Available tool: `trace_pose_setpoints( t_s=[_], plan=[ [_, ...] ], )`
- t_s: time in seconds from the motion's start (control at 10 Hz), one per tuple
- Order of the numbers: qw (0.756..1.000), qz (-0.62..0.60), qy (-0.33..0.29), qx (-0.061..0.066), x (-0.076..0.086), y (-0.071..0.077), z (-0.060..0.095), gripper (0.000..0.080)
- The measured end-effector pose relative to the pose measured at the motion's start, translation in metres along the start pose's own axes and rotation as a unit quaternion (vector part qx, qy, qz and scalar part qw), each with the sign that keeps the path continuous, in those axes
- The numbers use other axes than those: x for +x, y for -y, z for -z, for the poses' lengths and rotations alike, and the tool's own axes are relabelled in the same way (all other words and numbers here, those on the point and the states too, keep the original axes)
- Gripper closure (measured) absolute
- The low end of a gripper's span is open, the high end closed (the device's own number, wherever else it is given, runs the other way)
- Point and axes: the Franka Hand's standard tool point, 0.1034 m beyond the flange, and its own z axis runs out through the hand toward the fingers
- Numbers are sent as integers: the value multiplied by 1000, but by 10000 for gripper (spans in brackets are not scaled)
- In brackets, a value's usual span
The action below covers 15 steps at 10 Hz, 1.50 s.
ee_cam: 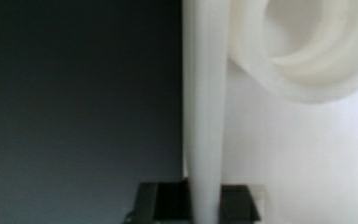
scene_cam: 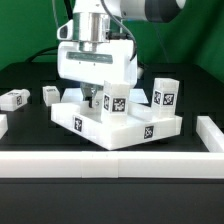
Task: Assemble square table
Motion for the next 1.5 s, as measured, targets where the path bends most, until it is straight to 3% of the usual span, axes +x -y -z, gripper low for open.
trace_pose_setpoints(
  t_s=[0.1,0.3,0.5,0.6,0.9,1.2,1.5],
  plan=[
    [999,39,4,-3,-7,4,-1,744],
    [995,99,4,-5,-4,1,-2,744],
    [964,263,29,-7,10,3,0,744],
    [960,279,36,-5,19,1,0,744],
    [909,414,57,3,40,-8,-1,742],
    [879,473,57,-2,41,-11,-2,742],
    [759,649,61,0,60,19,14,742]
  ],
)
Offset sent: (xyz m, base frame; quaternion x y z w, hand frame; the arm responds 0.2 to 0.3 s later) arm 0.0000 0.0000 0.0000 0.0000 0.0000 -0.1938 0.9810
